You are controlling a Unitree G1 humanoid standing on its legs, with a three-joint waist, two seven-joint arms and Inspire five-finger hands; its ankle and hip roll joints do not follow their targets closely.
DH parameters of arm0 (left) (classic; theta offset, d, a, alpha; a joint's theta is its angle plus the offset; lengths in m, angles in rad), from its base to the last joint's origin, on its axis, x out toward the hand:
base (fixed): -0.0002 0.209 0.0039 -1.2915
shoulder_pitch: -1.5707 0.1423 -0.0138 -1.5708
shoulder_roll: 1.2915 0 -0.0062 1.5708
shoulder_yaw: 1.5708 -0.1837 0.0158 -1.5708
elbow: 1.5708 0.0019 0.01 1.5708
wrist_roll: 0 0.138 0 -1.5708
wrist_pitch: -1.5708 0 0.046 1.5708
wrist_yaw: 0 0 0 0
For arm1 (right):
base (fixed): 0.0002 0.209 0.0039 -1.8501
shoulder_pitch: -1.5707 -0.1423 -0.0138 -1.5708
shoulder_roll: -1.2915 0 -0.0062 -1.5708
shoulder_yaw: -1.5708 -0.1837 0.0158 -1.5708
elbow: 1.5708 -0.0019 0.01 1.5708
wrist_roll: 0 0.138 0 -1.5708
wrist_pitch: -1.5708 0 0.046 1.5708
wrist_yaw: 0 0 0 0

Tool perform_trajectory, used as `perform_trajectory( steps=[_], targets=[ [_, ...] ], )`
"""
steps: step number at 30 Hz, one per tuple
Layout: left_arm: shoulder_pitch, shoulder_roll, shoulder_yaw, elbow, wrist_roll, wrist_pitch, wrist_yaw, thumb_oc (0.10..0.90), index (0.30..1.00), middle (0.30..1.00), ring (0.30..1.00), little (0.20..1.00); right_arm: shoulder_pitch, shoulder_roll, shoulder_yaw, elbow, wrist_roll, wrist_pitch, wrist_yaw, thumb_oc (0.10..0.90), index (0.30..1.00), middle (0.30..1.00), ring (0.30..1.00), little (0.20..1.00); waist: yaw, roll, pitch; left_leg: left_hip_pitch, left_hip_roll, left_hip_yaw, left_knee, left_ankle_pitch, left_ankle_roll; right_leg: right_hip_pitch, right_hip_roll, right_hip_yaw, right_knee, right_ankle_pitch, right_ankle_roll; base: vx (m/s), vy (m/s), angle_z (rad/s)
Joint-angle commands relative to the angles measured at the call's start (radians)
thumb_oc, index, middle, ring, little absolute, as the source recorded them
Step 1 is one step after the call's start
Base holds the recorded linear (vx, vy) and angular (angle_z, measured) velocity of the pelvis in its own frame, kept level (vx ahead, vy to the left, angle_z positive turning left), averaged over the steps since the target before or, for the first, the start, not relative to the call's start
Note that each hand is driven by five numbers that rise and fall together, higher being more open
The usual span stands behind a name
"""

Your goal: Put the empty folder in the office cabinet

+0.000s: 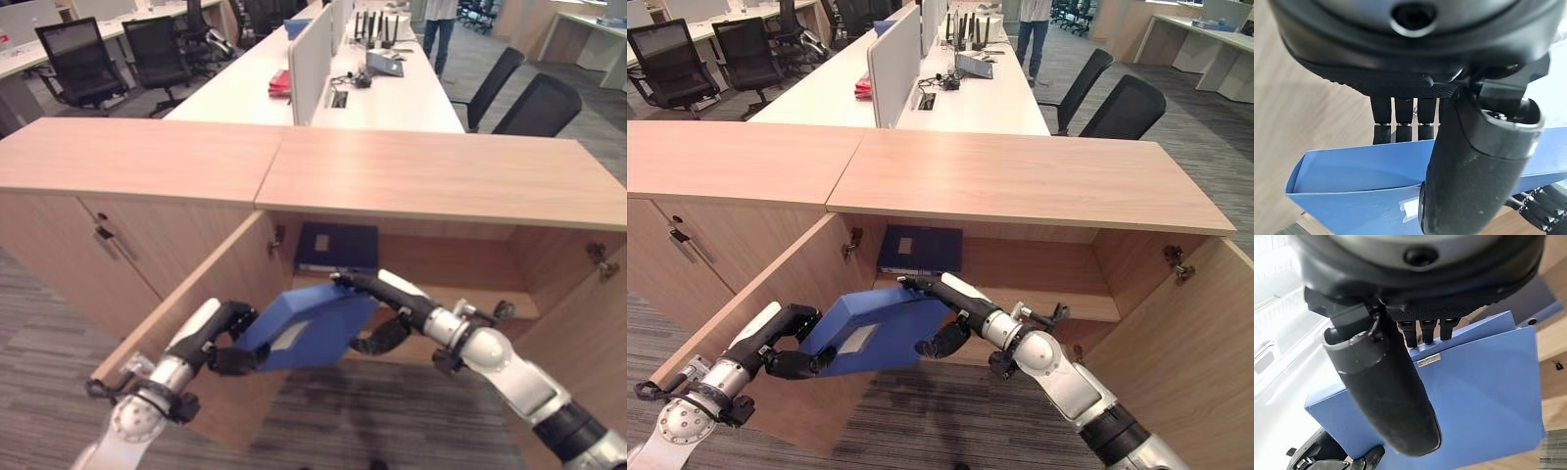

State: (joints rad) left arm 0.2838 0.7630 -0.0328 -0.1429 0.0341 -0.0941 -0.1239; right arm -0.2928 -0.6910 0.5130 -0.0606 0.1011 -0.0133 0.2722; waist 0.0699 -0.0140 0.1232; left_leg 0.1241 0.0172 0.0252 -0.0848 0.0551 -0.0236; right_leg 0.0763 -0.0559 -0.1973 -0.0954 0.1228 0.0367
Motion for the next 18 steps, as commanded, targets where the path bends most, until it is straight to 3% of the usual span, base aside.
perform_trajectory(
  steps=[1, 9, 18],
  targets=[
    [-0.148, 0.075, 0.067, -0.127, -0.146, -0.142, 0.004, 0.400, 0.300, 0.300, 0.300, 0.300, -0.152, 0.000, 0.037, -0.028, 0.062, -0.079, 0.024, 0.800, 0.900, 0.900, 0.900, 0.900, 0.001, -0.003, -0.068, 0.003, 0.008, -0.019, -0.002, -0.091, -0.020, 0.060, -0.033, -0.007, 0.008, -0.145, 0.071, 0.00, 0.000, 0.00],
    [-0.208, 0.187, 0.002, -0.214, -0.269, -0.154, -0.072, 0.400, 0.300, 0.300, 0.300, 0.300, -0.194, -0.018, 0.060, -0.032, 0.010, -0.095, 0.012, 0.800, 0.900, 0.900, 0.900, 0.900, -0.010, -0.001, -0.075, 0.005, 0.008, -0.020, -0.002, -0.094, -0.021, 0.060, -0.033, -0.006, 0.008, -0.144, 0.074, 0.00, 0.000, 0.00],
    [-0.320, 0.235, -0.102, -0.258, -0.407, -0.157, -0.112, 0.400, 0.300, 0.300, 0.300, 0.300, -0.230, 0.004, 0.101, -0.021, -0.009, -0.110, -0.009, 0.800, 0.900, 0.900, 0.900, 0.900, -0.020, 0.000, -0.082, 0.009, 0.009, -0.017, -0.002, -0.096, -0.020, 0.062, -0.032, 0.001, 0.008, -0.144, 0.075, 0.00, 0.000, 0.00]
  ],
)
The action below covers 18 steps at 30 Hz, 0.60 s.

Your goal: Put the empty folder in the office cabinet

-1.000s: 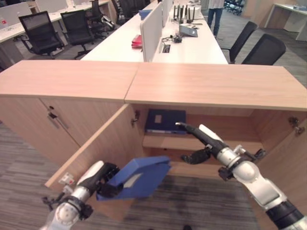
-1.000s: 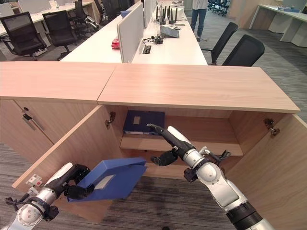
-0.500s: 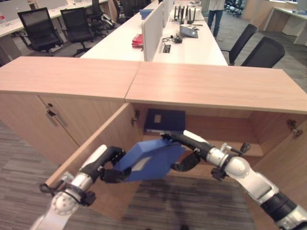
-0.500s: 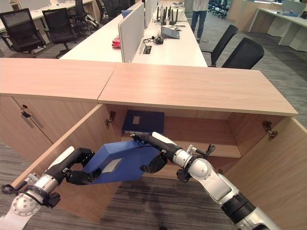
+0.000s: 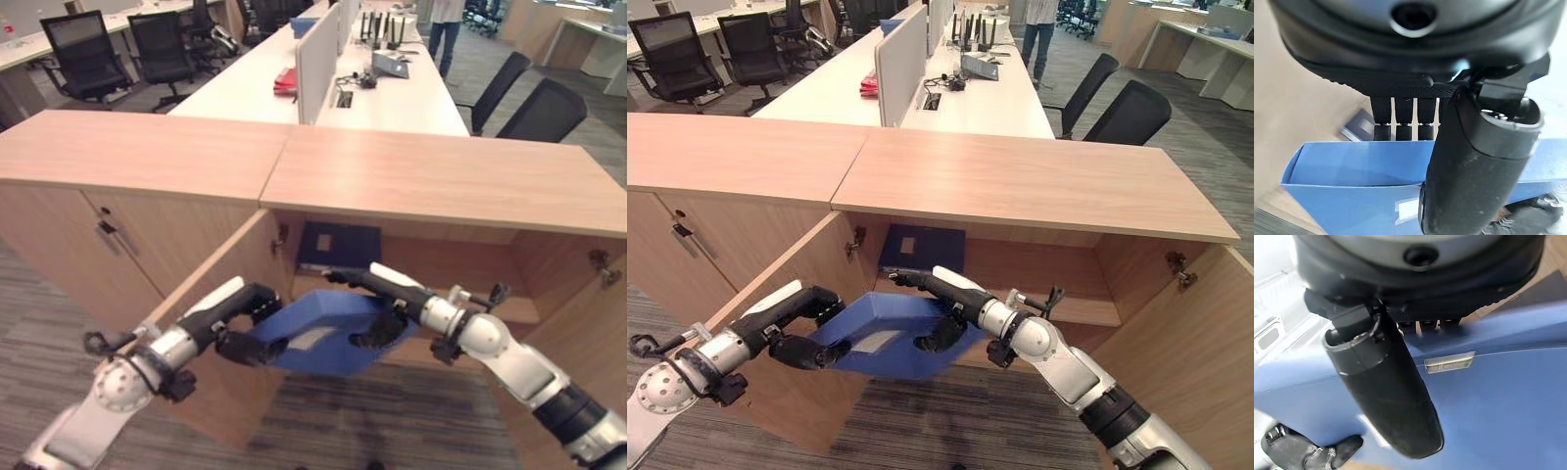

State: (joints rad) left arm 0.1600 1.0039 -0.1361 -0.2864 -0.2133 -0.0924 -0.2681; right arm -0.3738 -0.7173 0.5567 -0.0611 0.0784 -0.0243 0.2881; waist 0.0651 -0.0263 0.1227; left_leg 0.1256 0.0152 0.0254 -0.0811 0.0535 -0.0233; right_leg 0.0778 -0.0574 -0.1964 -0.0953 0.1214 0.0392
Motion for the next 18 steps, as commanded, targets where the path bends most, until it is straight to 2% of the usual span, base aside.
perform_trajectory(
  steps=[1, 5, 6, 8, 9, 10, 11, 12, 15, 16, 18],
  targets=[
    [-0.209, -0.013, -0.015, -0.120, -0.184, -0.158, 0.026, 0.400, 0.300, 0.300, 0.300, 0.300, -0.150, 0.043, 0.070, -0.005, 0.012, -0.101, -0.026, 0.800, 0.900, 0.900, 0.900, 0.900, -0.016, 0.012, -0.082, 0.008, 0.011, -0.017, -0.006, -0.094, -0.020, 0.062, -0.030, 0.001, 0.008, -0.143, 0.072, 0.00, 0.000, 0.00],
    [-0.227, -0.018, -0.029, -0.126, -0.204, -0.159, 0.025, 0.400, 0.300, 0.300, 0.300, 0.300, -0.148, 0.069, 0.086, 0.036, 0.012, -0.100, -0.032, 0.800, 0.900, 0.900, 0.900, 0.900, -0.015, 0.012, -0.083, 0.009, 0.011, -0.018, -0.006, -0.094, -0.020, 0.063, -0.030, 0.002, 0.008, -0.144, 0.072, 0.00, 0.000, 0.00],
    [-0.232, -0.005, -0.016, -0.137, -0.225, -0.154, 0.022, 0.400, 0.300, 0.300, 0.300, 0.300, -0.144, 0.064, 0.085, 0.029, -0.028, -0.098, -0.053, 0.800, 0.900, 0.900, 0.900, 0.900, -0.016, 0.012, -0.083, 0.009, 0.010, -0.017, -0.006, -0.094, -0.020, 0.063, -0.030, 0.001, 0.008, -0.143, 0.073, 0.00, 0.000, 0.00],
    [-0.244, -0.010, -0.005, -0.143, -0.262, -0.157, 0.012, 0.400, 0.300, 0.300, 0.300, 0.300, -0.114, 0.056, 0.086, 0.030, -0.003, -0.110, -0.013, 0.800, 0.900, 0.900, 0.900, 0.900, -0.022, 0.012, -0.081, 0.009, 0.010, -0.017, -0.006, -0.094, -0.021, 0.062, -0.029, 0.002, 0.008, -0.143, 0.073, 0.00, 0.000, 0.00],
    [-0.244, -0.010, -0.005, -0.143, -0.262, -0.157, 0.012, 0.400, 0.300, 0.300, 0.300, 0.300, -0.113, 0.056, 0.086, 0.030, -0.003, -0.110, -0.013, 0.598, 0.596, 0.596, 0.596, 0.596, -0.021, 0.012, -0.081, 0.009, 0.010, -0.017, -0.006, -0.094, -0.021, 0.062, -0.029, 0.002, 0.008, -0.143, 0.073, 0.00, 0.000, 0.00],
    [-0.254, -0.046, -0.009, -0.139, -0.271, -0.155, 0.011, 0.400, 0.300, 0.300, 0.300, 0.300, -0.075, 0.063, 0.089, 0.011, 0.052, -0.093, 0.028, 0.400, 0.300, 0.300, 0.300, 0.300, -0.029, 0.010, -0.081, 0.010, 0.010, -0.016, -0.006, -0.094, -0.022, 0.062, -0.028, 0.004, 0.008, -0.143, 0.072, 0.00, 0.000, 0.00],
    [-0.255, -0.046, -0.010, -0.139, -0.271, -0.155, 0.011, 0.400, 0.300, 0.300, 0.300, 0.300, -0.074, 0.062, 0.088, 0.010, 0.053, -0.093, 0.029, 0.400, 0.300, 0.300, 0.300, 0.300, -0.028, 0.010, -0.081, 0.009, 0.010, -0.016, -0.006, -0.094, -0.022, 0.062, -0.028, 0.004, 0.008, -0.143, 0.072, 0.00, 0.000, 0.00],
    [-0.254, -0.087, -0.030, -0.132, -0.252, -0.158, 0.014, 0.400, 0.300, 0.300, 0.300, 0.300, -0.044, 0.085, 0.105, 0.059, 0.080, -0.085, 0.041, 0.400, 0.300, 0.300, 0.300, 0.300, -0.029, 0.008, -0.081, 0.011, 0.010, -0.016, -0.006, -0.095, -0.021, 0.063, -0.029, 0.004, 0.008, -0.145, 0.071, 0.00, 0.000, 0.00],
    [-0.232, -0.081, -0.008, -0.147, -0.243, -0.156, -0.007, 0.400, 0.300, 0.300, 0.300, 0.300, -0.013, 0.071, 0.080, 0.042, 0.086, -0.085, 0.047, 0.400, 0.300, 0.300, 0.300, 0.300, -0.028, 0.008, -0.081, 0.010, 0.011, -0.015, -0.006, -0.095, -0.022, 0.063, -0.029, 0.002, 0.008, -0.144, 0.072, 0.00, 0.000, 0.00],
    [-0.227, -0.084, 0.017, -0.151, -0.258, -0.156, -0.017, 0.400, 0.300, 0.300, 0.300, 0.300, 0.019, 0.059, 0.069, 0.032, 0.133, -0.084, 0.099, 0.400, 0.300, 0.300, 0.300, 0.300, -0.030, 0.005, -0.081, 0.009, 0.011, -0.015, -0.006, -0.095, -0.023, 0.063, -0.029, 0.003, 0.008, -0.144, 0.073, 0.00, 0.000, 0.00],
    [-0.229, -0.094, 0.018, -0.148, -0.261, -0.153, -0.018, 0.400, 0.300, 0.300, 0.300, 0.300, 0.028, 0.057, 0.073, 0.027, 0.149, -0.072, 0.114, 0.400, 0.300, 0.300, 0.300, 0.300, -0.031, 0.005, -0.082, 0.008, 0.011, -0.016, -0.006, -0.095, -0.023, 0.062, -0.029, 0.002, 0.008, -0.144, 0.073, 0.00, 0.000, 0.00]
  ],
)
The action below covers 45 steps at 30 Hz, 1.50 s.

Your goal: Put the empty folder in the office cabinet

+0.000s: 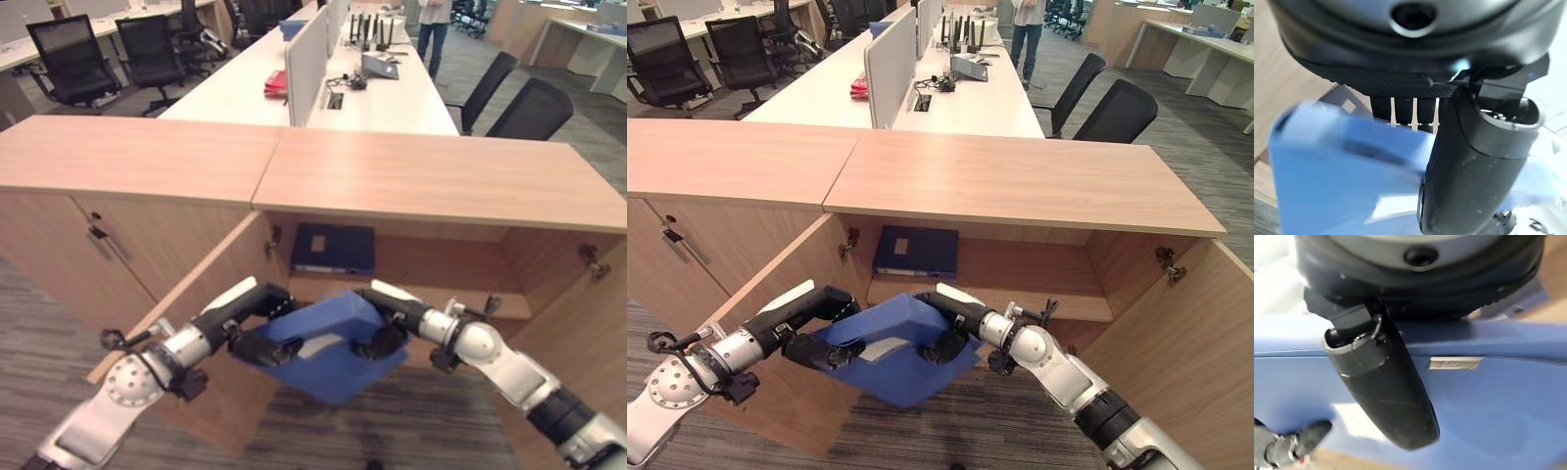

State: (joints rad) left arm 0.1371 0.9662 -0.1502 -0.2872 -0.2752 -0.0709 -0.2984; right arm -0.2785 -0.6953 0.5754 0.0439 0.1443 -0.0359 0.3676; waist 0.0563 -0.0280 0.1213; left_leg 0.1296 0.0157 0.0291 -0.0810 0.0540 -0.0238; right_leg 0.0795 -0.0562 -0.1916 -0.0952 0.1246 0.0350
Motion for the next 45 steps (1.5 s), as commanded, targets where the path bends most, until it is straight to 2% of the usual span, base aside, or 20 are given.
perform_trajectory(
  steps=[1, 8, 14, 15, 16, 19, 20, 24, 25, 26, 27, 28, 29, 30, 31, 38, 45],
  targets=[
    [-0.206, -0.066, 0.031, -0.142, -0.195, -0.175, 0.014, 0.400, 0.300, 0.300, 0.300, 0.300, -0.067, 0.036, 0.061, -0.072, 0.099, -0.052, 0.050, 0.400, 0.300, 0.300, 0.300, 0.300, -0.022, 0.006, -0.081, 0.004, 0.011, -0.019, -0.006, -0.095, -0.022, 0.059, -0.031, -0.003, 0.008, -0.146, 0.077, 0.00, 0.000, 0.00],
    [-0.216, -0.104, 0.021, -0.137, -0.150, -0.172, 0.015, 0.400, 0.300, 0.300, 0.300, 0.300, -0.096, 0.096, 0.110, 0.000, 0.111, -0.026, 0.086, 0.400, 0.300, 0.300, 0.300, 0.300, -0.017, 0.005, -0.082, 0.003, 0.010, -0.018, -0.006, -0.096, -0.021, 0.057, -0.032, -0.003, 0.008, -0.145, 0.075, 0.00, 0.002, -0.02],
    [-0.197, -0.134, 0.035, -0.121, -0.113, -0.171, 0.029, 0.400, 0.300, 0.300, 0.300, 0.300, -0.027, 0.140, 0.067, 0.019, 0.206, -0.011, 0.071, 0.400, 0.300, 0.300, 0.300, 0.300, -0.018, 0.004, -0.082, 0.004, 0.010, -0.018, -0.006, -0.096, -0.021, 0.057, -0.033, -0.003, 0.008, -0.146, 0.073, 0.00, 0.000, 0.00],
    [-0.191, -0.139, 0.036, -0.112, -0.100, -0.167, 0.034, 0.480, 0.420, 0.420, 0.420, 0.420, -0.010, 0.154, 0.055, 0.034, 0.225, -0.011, 0.061, 0.400, 0.300, 0.300, 0.300, 0.300, -0.018, 0.004, -0.082, 0.003, 0.010, -0.018, -0.006, -0.096, -0.020, 0.057, -0.033, -0.004, 0.008, -0.145, 0.073, 0.00, 0.000, 0.00],
    [-0.179, -0.140, 0.042, -0.105, -0.081, -0.162, 0.035, 0.800, 0.900, 0.900, 0.900, 0.900, 0.010, 0.165, 0.041, 0.045, 0.236, -0.004, 0.053, 0.400, 0.300, 0.300, 0.300, 0.300, -0.019, 0.004, -0.082, 0.003, 0.011, -0.017, -0.006, -0.097, -0.020, 0.056, -0.033, -0.004, 0.008, -0.145, 0.073, 0.00, 0.000, 0.00],
    [-0.128, -0.146, 0.052, -0.066, -0.045, -0.125, 0.023, 0.800, 0.900, 0.900, 0.900, 0.900, 0.077, 0.180, -0.009, 0.070, 0.261, 0.009, 0.039, 0.400, 0.300, 0.300, 0.300, 0.300, -0.020, 0.006, -0.082, 0.003, 0.010, -0.017, -0.006, -0.098, -0.019, 0.057, -0.034, -0.005, 0.008, -0.144, 0.074, 0.00, 0.000, 0.00],
    [-0.088, -0.169, 0.069, -0.033, -0.042, -0.109, 0.030, 0.800, 0.900, 0.900, 0.900, 0.900, 0.132, 0.204, -0.055, 0.088, 0.301, 0.014, 0.017, 0.400, 0.300, 0.300, 0.300, 0.300, -0.023, 0.007, -0.079, 0.003, 0.010, -0.014, -0.006, -0.099, -0.018, 0.056, -0.034, -0.005, 0.008, -0.143, 0.074, 0.00, 0.000, 0.00],
    [-0.042, -0.205, 0.091, -0.003, -0.059, -0.098, 0.033, 0.800, 0.900, 0.900, 0.900, 0.900, 0.195, 0.215, -0.102, 0.093, 0.337, 0.017, 0.003, 0.400, 0.300, 0.300, 0.300, 0.300, -0.025, 0.007, -0.078, 0.003, 0.009, -0.014, -0.006, -0.100, -0.017, 0.055, -0.034, -0.003, 0.008, -0.143, 0.074, 0.00, 0.000, 0.00],
    [0.001, -0.250, 0.118, 0.075, -0.077, -0.087, 0.039, 0.800, 0.900, 0.900, 0.900, 0.900, 0.241, 0.174, -0.223, 0.104, 0.416, 0.041, 0.008, 0.400, 0.300, 0.300, 0.300, 0.300, -0.029, 0.002, -0.075, 0.003, 0.009, -0.013, -0.006, -0.099, -0.017, 0.055, -0.034, -0.004, 0.008, -0.143, 0.074, 0.00, 0.003, -0.04],
    [0.027, -0.304, 0.116, 0.128, -0.119, -0.071, 0.027, 0.800, 0.900, 0.900, 0.900, 0.900, 0.258, 0.160, -0.299, 0.126, 0.513, 0.018, -0.029, 0.400, 0.300, 0.300, 0.300, 0.300, -0.031, -0.006, -0.076, -0.001, 0.009, -0.013, -0.006, -0.100, -0.016, 0.050, -0.033, -0.003, 0.008, -0.141, 0.075, 0.00, 0.000, 0.00],
    [0.029, -0.315, 0.121, 0.150, -0.129, -0.075, 0.031, 0.800, 0.900, 0.900, 0.900, 0.900, 0.275, 0.160, -0.324, 0.137, 0.535, 0.001, -0.042, 0.400, 0.300, 0.300, 0.300, 0.300, -0.032, -0.009, -0.076, -0.002, 0.010, -0.014, -0.006, -0.100, -0.017, 0.049, -0.033, -0.003, 0.008, -0.141, 0.076, 0.00, 0.000, 0.00],
    [0.017, -0.363, 0.092, 0.201, -0.153, -0.077, 0.062, 0.800, 0.900, 0.900, 0.900, 0.900, 0.259, 0.221, -0.302, 0.210, 0.533, -0.044, -0.106, 0.400, 0.300, 0.300, 0.300, 0.300, -0.028, -0.008, -0.073, 0.002, 0.011, -0.016, -0.006, -0.103, -0.015, 0.055, -0.033, -0.005, 0.008, -0.144, 0.074, 0.00, 0.000, 0.00],
    [0.033, -0.390, 0.100, 0.215, -0.138, -0.073, 0.086, 0.800, 0.900, 0.900, 0.900, 0.900, 0.264, 0.257, -0.294, 0.236, 0.520, -0.035, -0.116, 0.400, 0.300, 0.300, 0.300, 0.300, -0.026, -0.008, -0.073, -0.004, 0.009, -0.019, -0.006, -0.099, -0.013, 0.051, -0.034, -0.007, 0.008, -0.142, 0.073, 0.00, 0.000, 0.00],
    [0.068, -0.410, 0.148, 0.239, -0.149, -0.073, 0.101, 0.800, 0.900, 0.900, 0.900, 0.900, 0.294, 0.254, -0.352, 0.210, 0.522, -0.011, -0.123, 0.400, 0.300, 0.300, 0.300, 0.300, -0.024, -0.009, -0.071, -0.006, 0.008, -0.020, -0.006, -0.100, -0.013, 0.050, -0.033, -0.009, 0.008, -0.143, 0.072, 0.00, 0.000, 0.00],
    [0.105, -0.462, 0.193, 0.288, -0.178, -0.063, 0.104, 0.800, 0.900, 0.900, 0.900, 0.900, 0.343, 0.275, -0.437, 0.173, 0.567, -0.024, -0.134, 0.400, 0.300, 0.300, 0.300, 0.300, -0.024, -0.010, -0.067, -0.007, 0.008, -0.020, -0.006, -0.101, -0.012, 0.048, -0.032, -0.009, 0.008, -0.145, 0.071, 0.00, 0.000, 0.00],
    [0.138, -0.557, 0.243, 0.377, -0.195, -0.053, 0.137, 0.800, 0.900, 0.900, 0.900, 0.900, 0.344, 0.317, -0.533, 0.217, 0.623, -0.046, -0.178, 0.400, 0.300, 0.300, 0.300, 0.300, -0.021, -0.014, -0.065, -0.008, 0.008, -0.023, -0.006, -0.104, -0.010, 0.049, -0.029, -0.009, 0.008, -0.149, 0.067, 0.00, -0.003, 0.03],
    [0.159, -0.583, 0.251, 0.396, -0.175, -0.039, 0.154, 0.800, 0.900, 0.900, 0.900, 0.900, 0.327, 0.366, -0.580, 0.270, 0.682, -0.054, -0.236, 0.400, 0.300, 0.300, 0.300, 0.300, -0.017, -0.016, -0.056, -0.013, 0.008, -0.030, -0.006, -0.104, -0.010, 0.048, -0.028, -0.012, 0.008, -0.153, 0.064, 0.00, -0.006, 0.02]
  ],
)
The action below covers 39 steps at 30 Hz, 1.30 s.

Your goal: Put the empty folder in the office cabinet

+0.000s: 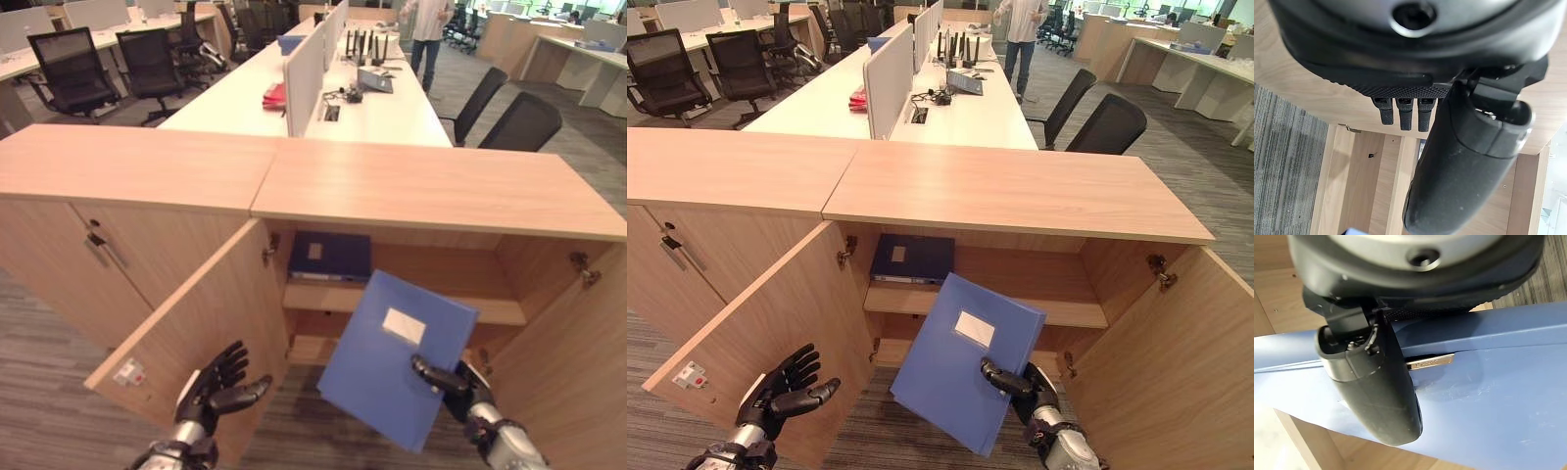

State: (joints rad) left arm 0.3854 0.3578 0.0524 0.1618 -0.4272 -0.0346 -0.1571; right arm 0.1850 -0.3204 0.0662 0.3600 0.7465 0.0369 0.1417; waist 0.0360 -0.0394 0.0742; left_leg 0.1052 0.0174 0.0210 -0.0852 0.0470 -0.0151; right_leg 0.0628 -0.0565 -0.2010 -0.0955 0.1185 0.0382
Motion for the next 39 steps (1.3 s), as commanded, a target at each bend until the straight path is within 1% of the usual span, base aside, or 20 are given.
perform_trajectory(
  steps=[1, 3, 4, 7, 11, 14, 16, 17, 18, 19, 24, 25, 29, 30, 31, 33, 34, 35, 36, 39],
  targets=[
    [-0.087, 0.024, 0.044, -0.054, -0.020, -0.072, 0.018, 0.800, 0.900, 0.900, 0.900, 0.900, -0.145, -0.004, -0.077, -0.028, 0.099, -0.129, -0.030, 0.400, 0.300, 0.300, 0.300, 0.300, 0.004, -0.004, -0.006, 0.010, 0.006, -0.024, -0.002, -0.096, -0.019, 0.064, -0.027, -0.002, 0.008, -0.147, 0.061, 0.00, 0.000, 0.00],
    [-0.087, 0.023, 0.034, -0.062, -0.022, -0.062, 0.027, 0.800, 0.900, 0.900, 0.900, 0.900, -0.172, 0.021, -0.107, 0.000, 0.173, -0.126, -0.060, 0.400, 0.300, 0.300, 0.300, 0.300, 0.007, -0.004, 0.007, 0.004, 0.006, -0.035, -0.002, -0.092, -0.022, 0.065, -0.027, -0.008, 0.008, -0.147, 0.060, 0.02, -0.049, 0.02],
    [-0.087, 0.023, 0.034, -0.063, -0.022, -0.062, 0.027, 0.800, 0.900, 0.900, 0.900, 0.900, -0.172, 0.021, -0.107, 0.000, 0.174, -0.126, -0.060, 0.400, 0.300, 0.300, 0.300, 0.300, 0.007, -0.004, 0.008, 0.004, 0.006, -0.036, -0.002, -0.092, -0.022, 0.065, -0.027, -0.009, 0.008, -0.147, 0.060, 0.02, -0.060, 0.06],
    [-0.088, 0.032, 0.015, -0.073, -0.026, -0.052, 0.031, 0.800, 0.900, 0.900, 0.900, 0.900, -0.208, 0.038, -0.144, 0.002, 0.246, -0.146, -0.090, 0.400, 0.300, 0.300, 0.300, 0.300, 0.015, -0.001, 0.034, -0.016, 0.007, -0.053, -0.002, -0.082, -0.027, 0.055, -0.025, -0.020, 0.008, -0.143, 0.058, -0.02, -0.075, 0.15],
    [-0.113, 0.054, -0.044, -0.076, -0.054, -0.042, 0.035, 0.800, 0.900, 0.900, 0.900, 0.900, -0.313, 0.036, -0.204, 0.024, 0.322, -0.215, -0.151, 0.400, 0.300, 0.300, 0.300, 0.300, 0.024, 0.013, 0.087, -0.078, 0.015, -0.101, -0.002, -0.050, -0.036, -0.003, -0.017, -0.056, 0.026, -0.128, 0.044, -0.10, -0.113, 0.27],
    [-0.132, 0.073, -0.083, -0.069, -0.068, -0.035, 0.045, 0.800, 0.900, 0.900, 0.900, 0.900, -0.371, 0.031, -0.239, 0.039, 0.365, -0.261, -0.187, 0.400, 0.300, 0.300, 0.300, 0.300, 0.026, 0.030, 0.106, -0.119, 0.036, -0.128, -0.002, -0.029, -0.039, -0.087, -0.006, -0.070, 0.111, -0.157, 0.025, -0.07, -0.110, 0.34],
    [-0.137, 0.088, -0.102, -0.054, -0.079, -0.028, 0.053, 0.800, 0.900, 0.900, 0.900, 0.900, -0.406, 0.023, -0.269, 0.048, 0.405, -0.312, -0.213, 0.400, 0.300, 0.300, 0.300, 0.300, 0.039, 0.036, 0.127, -0.154, 0.066, -0.137, -0.001, 0.002, -0.043, -0.142, 0.010, -0.079, 0.173, -0.197, 0.006, -0.03, -0.195, 0.20],
    [-0.137, 0.087, -0.111, -0.049, -0.080, -0.023, 0.052, 0.800, 0.900, 0.900, 0.900, 0.900, -0.410, 0.024, -0.278, 0.047, 0.416, -0.324, -0.220, 0.400, 0.300, 0.300, 0.300, 0.300, 0.042, 0.036, 0.132, -0.160, 0.073, -0.137, 0.006, 0.003, -0.050, -0.148, 0.015, -0.082, 0.184, -0.212, -0.001, -0.03, -0.149, 0.09],
    [-0.139, 0.087, -0.112, -0.049, -0.080, -0.023, 0.052, 0.800, 0.900, 0.900, 0.900, 0.900, -0.411, 0.024, -0.280, 0.047, 0.416, -0.324, -0.220, 0.400, 0.300, 0.300, 0.300, 0.300, 0.042, 0.036, 0.132, -0.164, 0.072, -0.138, 0.005, 0.008, -0.049, -0.151, 0.015, -0.083, 0.183, -0.207, -0.002, 0.03, -0.143, 0.06],
    [-0.135, 0.084, -0.123, -0.040, -0.087, -0.019, 0.053, 0.800, 0.900, 0.900, 0.900, 0.900, -0.416, 0.022, -0.292, 0.043, 0.431, -0.342, -0.231, 0.400, 0.300, 0.300, 0.300, 0.300, 0.049, 0.036, 0.138, -0.163, 0.083, -0.146, 0.007, 0.011, -0.056, -0.150, 0.026, -0.094, 0.184, -0.219, -0.006, 0.03, -0.097, 0.05],
    [-0.132, 0.085, -0.149, -0.033, -0.086, -0.008, 0.058, 0.800, 0.900, 0.900, 0.900, 0.900, -0.420, 0.026, -0.309, 0.030, 0.455, -0.371, -0.251, 0.400, 0.300, 0.300, 0.300, 0.300, 0.045, 0.040, 0.144, -0.175, 0.104, -0.158, -0.002, 0.027, -0.072, -0.171, 0.043, -0.108, 0.197, -0.235, -0.009, 0.02, -0.106, 0.06],
    [-0.140, 0.092, -0.159, -0.034, -0.087, -0.007, 0.063, 0.800, 0.900, 0.900, 0.900, 0.900, -0.430, 0.026, -0.309, 0.022, 0.459, -0.381, -0.260, 0.400, 0.300, 0.300, 0.300, 0.300, 0.039, 0.046, 0.157, -0.189, 0.111, -0.157, -0.002, 0.030, -0.073, -0.204, 0.042, -0.112, 0.233, -0.244, -0.010, -0.03, -0.034, 0.10],
    [-0.156, 0.094, -0.173, -0.037, -0.096, -0.010, 0.075, 0.800, 0.900, 0.900, 0.900, 0.900, -0.455, 0.022, -0.305, 0.008, 0.460, -0.393, -0.272, 0.400, 0.300, 0.300, 0.300, 0.300, 0.036, 0.051, 0.183, -0.220, 0.115, -0.152, 0.006, 0.037, -0.069, -0.268, 0.027, -0.115, 0.316, -0.267, -0.013, -0.07, -0.014, 0.00],
    [-0.165, 0.095, -0.180, -0.036, -0.098, -0.013, 0.079, 0.800, 0.900, 0.900, 0.900, 0.900, -0.464, 0.019, -0.309, 0.000, 0.459, -0.400, -0.276, 0.400, 0.300, 0.300, 0.300, 0.300, 0.036, 0.051, 0.201, -0.248, 0.112, -0.149, 0.037, 0.033, -0.066, -0.290, 0.016, -0.118, 0.348, -0.275, -0.015, -0.16, -0.020, -0.07],
    [-0.176, 0.094, -0.193, -0.034, -0.101, -0.013, 0.084, 0.800, 0.900, 0.900, 0.900, 0.900, -0.473, 0.020, -0.320, -0.015, 0.466, -0.417, -0.282, 0.400, 0.300, 0.300, 0.300, 0.300, 0.036, 0.051, 0.224, -0.301, 0.101, -0.148, 0.104, 0.017, -0.064, -0.323, -0.004, -0.128, 0.391, -0.285, -0.018, -0.13, -0.015, -0.06],
    [-0.179, 0.094, -0.194, -0.033, -0.101, -0.013, 0.084, 0.800, 0.900, 0.900, 0.900, 0.900, -0.474, 0.020, -0.321, -0.015, 0.466, -0.417, -0.283, 0.400, 0.300, 0.300, 0.300, 0.300, 0.035, 0.050, 0.222, -0.311, 0.098, -0.151, 0.114, 0.013, -0.063, -0.330, -0.007, -0.129, 0.398, -0.288, -0.018, -0.02, -0.015, 0.08],
    [-0.193, 0.090, -0.212, -0.028, -0.094, -0.011, 0.094, 0.800, 0.900, 0.900, 0.900, 0.900, -0.486, 0.041, -0.343, -0.047, 0.480, -0.453, -0.298, 0.400, 0.300, 0.300, 0.300, 0.300, 0.033, 0.057, 0.236, -0.358, 0.080, -0.167, 0.176, -0.026, -0.066, -0.359, -0.024, -0.122, 0.455, -0.326, -0.014, -0.05, 0.004, 0.19],
    [-0.194, 0.091, -0.213, -0.028, -0.094, -0.011, 0.094, 0.800, 0.900, 0.900, 0.900, 0.900, -0.485, 0.042, -0.344, -0.050, 0.479, -0.454, -0.300, 0.400, 0.300, 0.300, 0.300, 0.300, 0.036, 0.057, 0.241, -0.372, 0.076, -0.163, 0.183, -0.010, -0.063, -0.370, -0.030, -0.135, 0.457, -0.309, -0.021, 0.03, -0.016, 0.24],
    [-0.196, 0.090, -0.220, -0.028, -0.092, -0.010, 0.103, 0.800, 0.900, 0.900, 0.900, 0.900, -0.494, 0.052, -0.347, -0.063, 0.488, -0.470, -0.310, 0.400, 0.300, 0.300, 0.300, 0.300, 0.032, 0.059, 0.241, -0.373, 0.072, -0.175, 0.198, -0.040, -0.062, -0.374, -0.030, -0.112, 0.487, -0.340, -0.018, -0.01, 0.005, 0.19],
    [-0.202, 0.099, -0.226, -0.028, -0.087, -0.009, 0.112, 0.800, 0.900, 0.900, 0.900, 0.900, -0.515, 0.056, -0.341, -0.056, 0.499, -0.486, -0.315, 0.400, 0.300, 0.300, 0.300, 0.300, 0.033, 0.056, 0.251, -0.383, 0.070, -0.174, 0.231, -0.059, -0.057, -0.389, -0.025, -0.096, 0.511, -0.352, -0.027, 0.01, -0.007, 0.10]
  ],
)
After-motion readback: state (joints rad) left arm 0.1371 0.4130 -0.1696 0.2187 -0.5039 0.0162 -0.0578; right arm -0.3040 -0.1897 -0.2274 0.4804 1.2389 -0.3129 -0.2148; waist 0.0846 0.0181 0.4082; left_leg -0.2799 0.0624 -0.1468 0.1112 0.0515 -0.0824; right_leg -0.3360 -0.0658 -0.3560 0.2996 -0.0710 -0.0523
